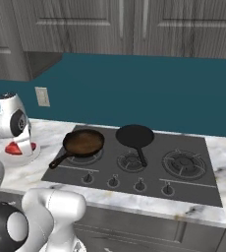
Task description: Place one of the steaks on the plate and the other in the bowl. Then place the bowl in the fridge.
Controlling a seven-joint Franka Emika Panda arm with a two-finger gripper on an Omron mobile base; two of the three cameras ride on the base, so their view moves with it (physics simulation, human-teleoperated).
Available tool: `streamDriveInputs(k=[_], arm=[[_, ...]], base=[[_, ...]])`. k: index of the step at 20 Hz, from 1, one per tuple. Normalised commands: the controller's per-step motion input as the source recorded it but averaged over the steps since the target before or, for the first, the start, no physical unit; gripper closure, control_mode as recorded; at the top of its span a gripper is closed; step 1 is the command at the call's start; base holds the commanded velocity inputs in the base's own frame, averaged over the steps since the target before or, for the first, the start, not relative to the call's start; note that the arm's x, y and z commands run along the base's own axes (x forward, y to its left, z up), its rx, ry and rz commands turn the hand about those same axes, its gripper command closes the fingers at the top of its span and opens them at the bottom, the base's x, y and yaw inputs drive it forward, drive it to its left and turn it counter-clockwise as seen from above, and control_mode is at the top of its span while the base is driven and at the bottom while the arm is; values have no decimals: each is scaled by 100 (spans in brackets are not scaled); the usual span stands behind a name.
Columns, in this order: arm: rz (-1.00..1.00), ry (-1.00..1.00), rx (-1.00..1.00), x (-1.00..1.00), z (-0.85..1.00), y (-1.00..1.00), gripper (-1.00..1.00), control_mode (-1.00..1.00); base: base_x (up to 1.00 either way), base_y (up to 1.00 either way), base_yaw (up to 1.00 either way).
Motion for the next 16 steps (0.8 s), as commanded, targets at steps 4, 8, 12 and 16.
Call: streamDriveInputs(k=[4, 8, 12, 16], arm=[[14, -5, -2, 5, 0, 81, 100, -100], [28, 0, -13, 53, 0, 83, 100, -100], [34, 0, -14, 77, -3, 65, 100, -100], [0, 0, -11, 85, -13, 5, 100, -100]], base=[[0, 0, 0], [0, 0, 0], [0, 0, 0], [0, 0, 0]])
